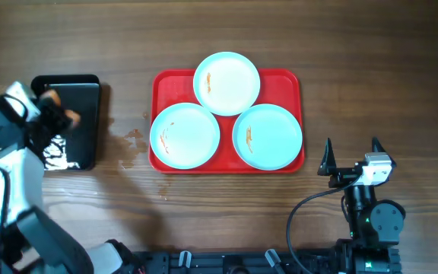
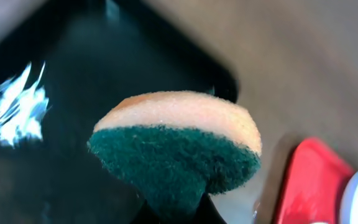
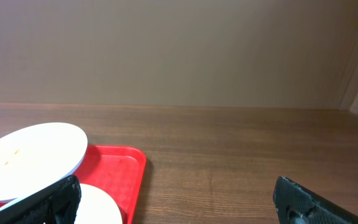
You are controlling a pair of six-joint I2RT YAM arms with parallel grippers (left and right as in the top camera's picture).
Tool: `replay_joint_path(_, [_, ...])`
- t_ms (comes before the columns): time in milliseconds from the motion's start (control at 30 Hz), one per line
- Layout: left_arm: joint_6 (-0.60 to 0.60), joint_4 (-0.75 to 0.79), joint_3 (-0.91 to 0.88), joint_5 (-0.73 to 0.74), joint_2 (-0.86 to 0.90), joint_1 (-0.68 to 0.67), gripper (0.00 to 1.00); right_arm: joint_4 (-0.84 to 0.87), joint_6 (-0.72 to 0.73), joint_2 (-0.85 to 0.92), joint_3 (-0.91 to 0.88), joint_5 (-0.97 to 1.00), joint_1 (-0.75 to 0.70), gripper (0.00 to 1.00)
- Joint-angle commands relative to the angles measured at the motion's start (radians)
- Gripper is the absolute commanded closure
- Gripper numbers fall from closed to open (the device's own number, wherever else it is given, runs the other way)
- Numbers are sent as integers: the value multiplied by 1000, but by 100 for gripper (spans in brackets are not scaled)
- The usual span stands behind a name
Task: Clean dirty plates on tray and stack at the side
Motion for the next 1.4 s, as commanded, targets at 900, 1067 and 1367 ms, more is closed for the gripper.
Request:
replay_joint_path(900, [51, -3, 73, 294, -227, -113, 96, 2, -9, -6, -1, 6, 0, 0])
replay_joint_path(1067, [-11, 12, 85, 290, -364, -144, 96, 2, -9, -6, -1, 6, 0, 0])
replay_joint_path(1367, [-74, -288, 85, 232, -327, -505, 96, 2, -9, -6, -1, 6, 0, 0])
